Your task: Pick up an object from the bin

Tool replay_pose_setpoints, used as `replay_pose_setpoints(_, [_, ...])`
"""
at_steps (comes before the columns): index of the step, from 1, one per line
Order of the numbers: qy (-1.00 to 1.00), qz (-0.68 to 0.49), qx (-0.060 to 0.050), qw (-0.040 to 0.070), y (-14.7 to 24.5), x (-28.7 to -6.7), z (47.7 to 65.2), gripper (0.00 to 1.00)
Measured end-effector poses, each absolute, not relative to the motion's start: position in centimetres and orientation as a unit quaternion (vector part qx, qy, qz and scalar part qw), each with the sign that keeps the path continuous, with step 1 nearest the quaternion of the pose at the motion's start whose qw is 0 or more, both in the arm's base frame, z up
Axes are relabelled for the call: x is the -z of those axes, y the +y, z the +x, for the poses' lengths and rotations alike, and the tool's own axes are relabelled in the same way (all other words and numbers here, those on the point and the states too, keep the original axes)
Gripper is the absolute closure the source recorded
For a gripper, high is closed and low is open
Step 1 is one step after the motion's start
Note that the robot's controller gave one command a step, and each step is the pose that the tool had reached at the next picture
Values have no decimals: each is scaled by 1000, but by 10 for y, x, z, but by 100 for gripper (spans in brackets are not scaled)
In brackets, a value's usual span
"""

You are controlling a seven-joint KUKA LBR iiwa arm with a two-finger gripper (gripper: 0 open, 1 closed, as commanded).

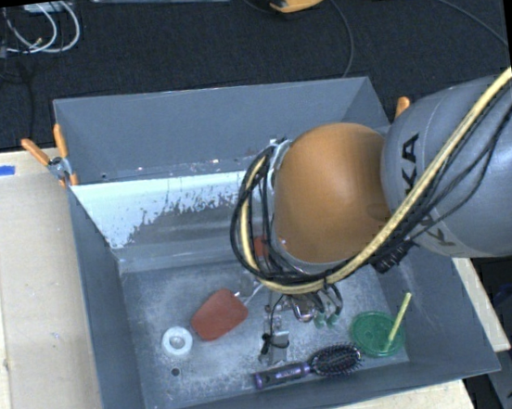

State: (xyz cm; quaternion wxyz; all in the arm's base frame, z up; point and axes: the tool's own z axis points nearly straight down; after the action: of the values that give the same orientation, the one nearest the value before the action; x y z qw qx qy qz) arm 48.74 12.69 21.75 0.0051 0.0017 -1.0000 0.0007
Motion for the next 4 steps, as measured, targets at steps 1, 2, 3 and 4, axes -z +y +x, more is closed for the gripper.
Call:
replay_pose_setpoints(1, [-1000,0,0,1,126,-222,489,0])
replay_pose_setpoints(2, [-1000,18,0,1,135,-147,535,0])
replay_pose_setpoints(3, [-1000,23,-1,5,131,-148,566,0])
replay_pose_setpoints(4, [-999,33,0,0,131,-160,571,0])
